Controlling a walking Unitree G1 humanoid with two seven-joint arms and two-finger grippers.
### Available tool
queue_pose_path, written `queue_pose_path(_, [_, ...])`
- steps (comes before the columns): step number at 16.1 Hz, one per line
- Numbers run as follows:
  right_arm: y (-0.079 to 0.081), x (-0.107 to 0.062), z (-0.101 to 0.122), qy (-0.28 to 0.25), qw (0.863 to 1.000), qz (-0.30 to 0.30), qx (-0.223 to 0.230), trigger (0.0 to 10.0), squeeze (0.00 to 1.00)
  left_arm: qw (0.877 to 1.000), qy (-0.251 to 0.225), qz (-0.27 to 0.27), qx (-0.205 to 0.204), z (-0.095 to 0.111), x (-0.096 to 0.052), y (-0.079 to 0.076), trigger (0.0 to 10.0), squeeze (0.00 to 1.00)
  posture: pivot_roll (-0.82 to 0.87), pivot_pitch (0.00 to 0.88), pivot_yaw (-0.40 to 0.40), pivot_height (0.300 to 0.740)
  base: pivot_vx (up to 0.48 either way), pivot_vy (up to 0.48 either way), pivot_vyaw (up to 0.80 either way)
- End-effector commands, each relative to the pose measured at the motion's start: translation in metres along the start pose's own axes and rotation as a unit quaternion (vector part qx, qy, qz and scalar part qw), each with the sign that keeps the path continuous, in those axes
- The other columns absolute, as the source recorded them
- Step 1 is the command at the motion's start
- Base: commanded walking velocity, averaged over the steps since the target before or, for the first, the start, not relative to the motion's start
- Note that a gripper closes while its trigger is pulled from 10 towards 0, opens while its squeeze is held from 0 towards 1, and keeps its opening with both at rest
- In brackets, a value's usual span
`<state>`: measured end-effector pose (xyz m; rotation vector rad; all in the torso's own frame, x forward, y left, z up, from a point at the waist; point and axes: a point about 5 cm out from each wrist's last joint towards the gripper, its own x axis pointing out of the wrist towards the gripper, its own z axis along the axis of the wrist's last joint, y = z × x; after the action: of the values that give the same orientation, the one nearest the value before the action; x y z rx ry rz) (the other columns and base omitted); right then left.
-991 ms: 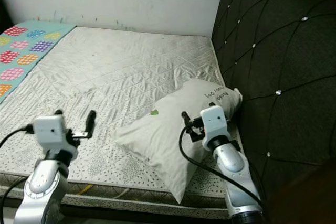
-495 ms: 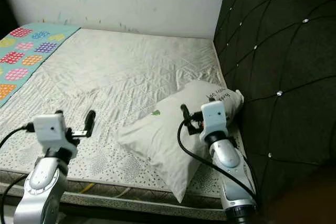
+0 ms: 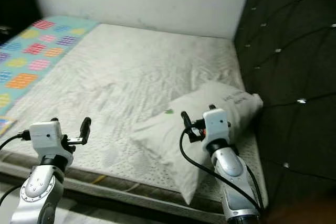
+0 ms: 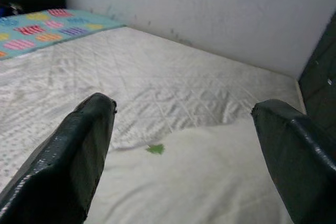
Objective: Clean up the room
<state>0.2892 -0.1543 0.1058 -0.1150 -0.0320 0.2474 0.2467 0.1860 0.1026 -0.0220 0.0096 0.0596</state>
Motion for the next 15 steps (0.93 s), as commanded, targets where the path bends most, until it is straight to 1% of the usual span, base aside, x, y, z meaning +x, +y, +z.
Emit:
queue_pose_path(1, [-0.0050, -0.0026, 0.0027, -0.005, 1.000, -0.010, 0.000, 10.0, 0.00, 1.000, -0.004, -0.011, -0.002, 0.0042, -0.0001, -0.0038, 10.0, 0.00, -0.03, 0.000, -0.017, 0.740, 0.000, 0.000, 0.00])
queue_pose_path(4, [-0.0099, -0.0073, 0.0034, -0.002, 1.000, -0.015, -0.007, 10.0, 0.00, 1.000, 0.005, -0.013, -0.009, 0.0025, -0.0056, -0.0054, 10.0, 0.00, -0.04, 0.013, -0.021, 0.740, 0.000, 0.000, 0.00])
queue_pose_path(7, [-0.0097, -0.0108, 0.0035, 0.002, 1.000, -0.016, 0.006, 10.0, 0.00, 1.000, 0.009, -0.020, -0.015, 0.0024, -0.0081, -0.0069, 10.0, 0.00, -0.04, 0.021, -0.023, 0.740, 0.000, 0.000, 0.00])
queue_pose_path(9, [-0.0099, -0.0103, 0.0029, 0.005, 1.000, -0.022, 0.015, 10.0, 0.00, 1.000, 0.010, -0.020, -0.016, 0.0027, -0.0081, -0.0070, 10.0, 0.00, -0.04, 0.023, -0.025, 0.740, 0.000, 0.000, -0.80])
queue_pose_path(11, [-0.0099, -0.0086, 0.0056, -0.002, 1.000, -0.019, 0.010, 10.0, 0.00, 1.000, 0.008, -0.020, -0.015, 0.0041, -0.0074, -0.0066, 10.0, 0.00, -0.04, 0.025, -0.024, 0.740, 0.000, 0.000, -0.64])
queue_pose_path(14, [-0.0096, -0.0075, 0.0058, 0.000, 1.000, -0.020, 0.010, 10.0, 0.00, 1.000, 0.005, -0.024, -0.016, 0.0055, -0.0057, -0.0062, 10.0, 0.00, -0.04, 0.026, -0.020, 0.740, 0.000, 0.000, 0.00])
queue_pose_path(15, [-0.0094, -0.0098, 0.0050, 0.001, 1.000, -0.021, 0.008, 10.0, 0.00, 1.000, 0.005, -0.025, -0.015, 0.0062, -0.0053, -0.0062, 10.0, 0.00, -0.04, 0.030, -0.019, 0.740, 0.000, 0.000, 0.00])
